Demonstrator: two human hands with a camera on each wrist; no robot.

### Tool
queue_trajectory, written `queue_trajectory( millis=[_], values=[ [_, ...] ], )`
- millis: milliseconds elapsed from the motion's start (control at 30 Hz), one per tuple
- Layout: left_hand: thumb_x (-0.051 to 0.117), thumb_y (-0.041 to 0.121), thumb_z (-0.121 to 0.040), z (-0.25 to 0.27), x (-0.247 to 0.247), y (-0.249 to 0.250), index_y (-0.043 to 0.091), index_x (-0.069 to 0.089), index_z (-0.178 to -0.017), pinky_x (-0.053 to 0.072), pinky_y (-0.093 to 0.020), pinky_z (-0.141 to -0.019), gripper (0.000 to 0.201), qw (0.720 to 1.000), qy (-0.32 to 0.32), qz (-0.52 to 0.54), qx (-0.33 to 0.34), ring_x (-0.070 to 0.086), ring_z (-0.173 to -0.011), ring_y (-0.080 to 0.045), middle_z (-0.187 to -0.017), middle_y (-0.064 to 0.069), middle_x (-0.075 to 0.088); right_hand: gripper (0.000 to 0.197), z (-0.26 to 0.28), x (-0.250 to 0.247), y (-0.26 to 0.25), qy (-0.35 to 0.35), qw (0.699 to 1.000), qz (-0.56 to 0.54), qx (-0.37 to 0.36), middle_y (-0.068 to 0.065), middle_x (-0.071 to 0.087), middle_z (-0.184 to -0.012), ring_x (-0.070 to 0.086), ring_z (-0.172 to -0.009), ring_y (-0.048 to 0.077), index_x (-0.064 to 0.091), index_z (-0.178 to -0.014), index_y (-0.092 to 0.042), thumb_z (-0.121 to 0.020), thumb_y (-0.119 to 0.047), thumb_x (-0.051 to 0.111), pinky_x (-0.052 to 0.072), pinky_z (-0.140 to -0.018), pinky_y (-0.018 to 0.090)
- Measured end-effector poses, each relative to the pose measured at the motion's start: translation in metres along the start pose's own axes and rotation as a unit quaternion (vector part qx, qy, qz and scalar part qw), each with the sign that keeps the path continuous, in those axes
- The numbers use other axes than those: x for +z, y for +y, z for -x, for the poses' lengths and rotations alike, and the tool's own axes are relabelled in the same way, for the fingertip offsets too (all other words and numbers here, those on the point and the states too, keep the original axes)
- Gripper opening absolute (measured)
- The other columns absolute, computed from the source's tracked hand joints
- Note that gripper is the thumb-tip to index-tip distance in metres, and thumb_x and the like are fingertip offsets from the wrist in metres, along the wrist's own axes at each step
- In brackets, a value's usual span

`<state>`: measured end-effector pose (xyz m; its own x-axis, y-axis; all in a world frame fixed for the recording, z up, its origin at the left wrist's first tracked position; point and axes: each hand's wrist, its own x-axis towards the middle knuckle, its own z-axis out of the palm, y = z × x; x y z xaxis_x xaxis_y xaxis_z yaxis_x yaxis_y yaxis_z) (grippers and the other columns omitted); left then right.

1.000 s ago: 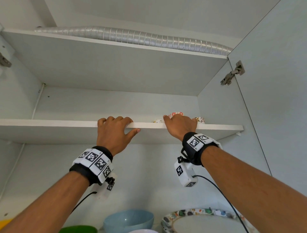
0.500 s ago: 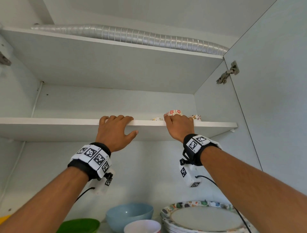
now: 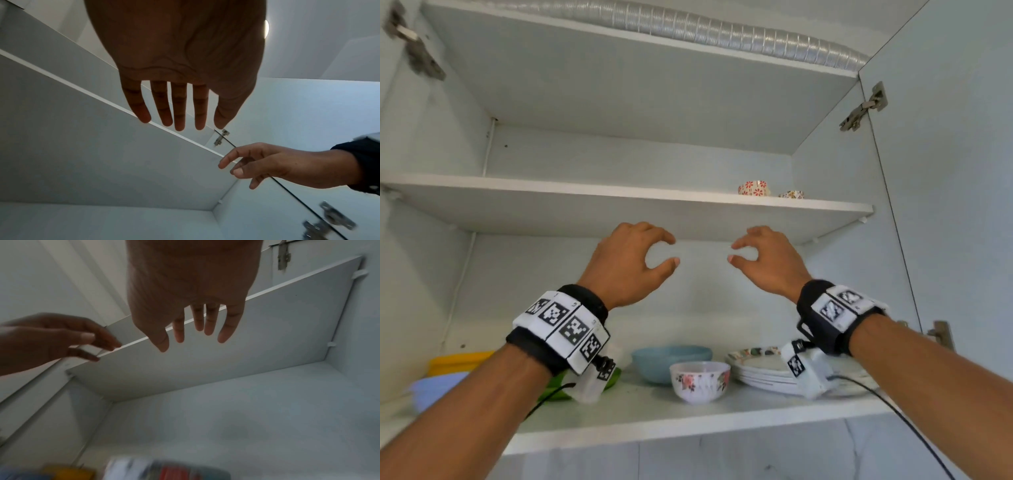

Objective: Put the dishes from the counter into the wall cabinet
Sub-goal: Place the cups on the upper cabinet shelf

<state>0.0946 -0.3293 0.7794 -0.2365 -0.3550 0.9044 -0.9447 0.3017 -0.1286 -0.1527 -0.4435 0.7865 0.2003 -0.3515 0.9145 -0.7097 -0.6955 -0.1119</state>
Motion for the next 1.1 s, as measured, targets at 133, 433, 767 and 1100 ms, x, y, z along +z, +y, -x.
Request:
queue_trajectory(
  millis=[133, 433, 767, 1100],
  values=[
    [0.042, 0.062, -0.086, 0.052, -0.003, 0.011, 0.034, 0.064, -0.114, 0.049, -0.038, -0.087, 0.045, 0.999, -0.01, 0.018, 0.047, 0.053, -0.106, -0.011, -0.117, 0.013, 0.062, 0.037, 0.075, 0.008, -0.02, -0.012, 0.999, 0.023, -0.04, -0.008, 0.04, -0.144, 0.042, -0.126, 0.015, 0.06, -0.124, -0.036, -0.089, -0.048, 0.063, 0.046, -0.088, 0.036],
    [0.055, 0.05, -0.091, 0.208, 0.006, 0.02, 0.033, 0.067, -0.106, 0.05, -0.033, -0.081, 0.025, 0.986, -0.125, 0.055, 0.095, 0.058, -0.097, -0.01, -0.108, 0.017, 0.064, 0.02, 0.225, 0.053, -0.073, -0.008, 0.981, -0.023, -0.194, -0.008, 0.06, -0.113, 0.06, -0.092, 0.013, 0.07, -0.104, -0.026, -0.087, -0.033, 0.065, 0.052, -0.057, 0.031],
    [0.042, 0.068, -0.08, 0.488, 0.027, -0.049, 0.037, 0.057, -0.124, 0.043, -0.034, -0.102, 0.056, 0.894, -0.387, 0.043, -0.222, 0.05, -0.118, -0.008, -0.125, 0.015, 0.058, 0.027, 0.423, 0.173, -0.105, -0.31, 0.944, -0.053, -0.097, -0.017, 0.063, -0.102, 0.063, -0.09, 0.013, 0.066, -0.106, -0.033, -0.086, -0.042, 0.051, 0.051, -0.055, 0.029],
    [0.066, 0.058, -0.081, 0.702, 0.026, -0.079, 0.029, 0.011, -0.154, 0.031, -0.039, -0.115, 0.096, 0.673, -0.553, 0.036, -0.491, 0.033, -0.142, -0.023, -0.158, -0.008, 0.026, 0.084, 0.59, 0.27, -0.162, -0.669, 0.74, -0.071, 0.016, -0.005, 0.013, -0.165, 0.015, -0.15, 0.024, 0.023, -0.15, -0.044, -0.078, -0.065, 0.06, 0.03, -0.115, 0.052]
  ],
)
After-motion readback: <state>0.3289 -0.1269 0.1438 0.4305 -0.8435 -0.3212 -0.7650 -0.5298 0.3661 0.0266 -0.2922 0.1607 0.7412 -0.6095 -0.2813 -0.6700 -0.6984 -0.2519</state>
